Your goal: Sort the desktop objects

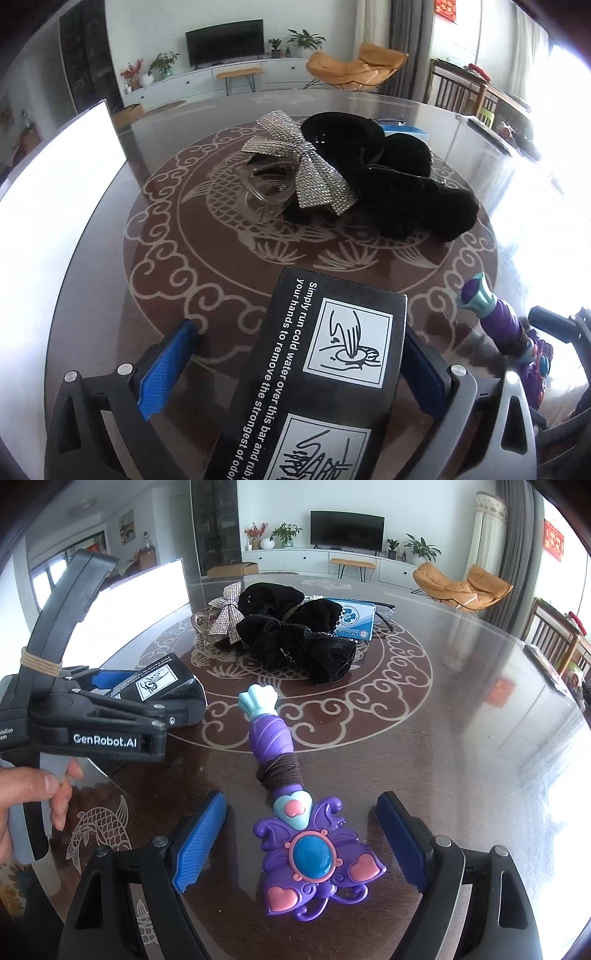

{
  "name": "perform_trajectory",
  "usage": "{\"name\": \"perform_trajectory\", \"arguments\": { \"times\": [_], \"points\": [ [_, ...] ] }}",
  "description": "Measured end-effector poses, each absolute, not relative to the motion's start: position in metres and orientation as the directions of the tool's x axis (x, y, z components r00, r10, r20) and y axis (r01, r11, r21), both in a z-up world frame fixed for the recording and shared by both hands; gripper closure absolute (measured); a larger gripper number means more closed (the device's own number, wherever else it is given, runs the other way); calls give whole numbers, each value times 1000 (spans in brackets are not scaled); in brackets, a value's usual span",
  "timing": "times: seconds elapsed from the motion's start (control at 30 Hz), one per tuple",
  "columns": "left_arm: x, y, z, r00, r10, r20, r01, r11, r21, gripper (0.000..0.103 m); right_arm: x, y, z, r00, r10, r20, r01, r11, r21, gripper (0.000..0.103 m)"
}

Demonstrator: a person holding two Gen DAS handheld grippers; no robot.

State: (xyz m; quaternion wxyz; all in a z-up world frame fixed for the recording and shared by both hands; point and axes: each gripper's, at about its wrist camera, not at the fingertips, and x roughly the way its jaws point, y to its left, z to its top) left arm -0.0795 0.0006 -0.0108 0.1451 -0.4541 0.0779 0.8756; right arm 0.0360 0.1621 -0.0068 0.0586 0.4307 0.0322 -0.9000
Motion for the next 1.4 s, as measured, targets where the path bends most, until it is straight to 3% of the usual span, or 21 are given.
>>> {"name": "perform_trajectory", "arguments": {
  "times": [0.17, 0.27, 1.03, 1.4],
  "points": [
    [-87, 4, -12, -552, 181, -814, -312, -950, 0, 0, 34, 166, -7, -617, -54, -785, 99, -995, -9, 10],
    [-85, 3, -13, -552, 181, -814, -312, -950, 0, 0, 30, 168, -8, -599, -51, -799, 92, -996, -6, 0],
    [-85, 2, -14, -552, 181, -814, -311, -950, 0, 0, 33, 170, -9, -603, -30, -797, 61, -998, -8, 0],
    [-86, 1, -14, -552, 181, -814, -311, -950, 0, 0, 12, 177, -7, -577, -79, -813, 150, -989, -10, 0]
  ]
}}
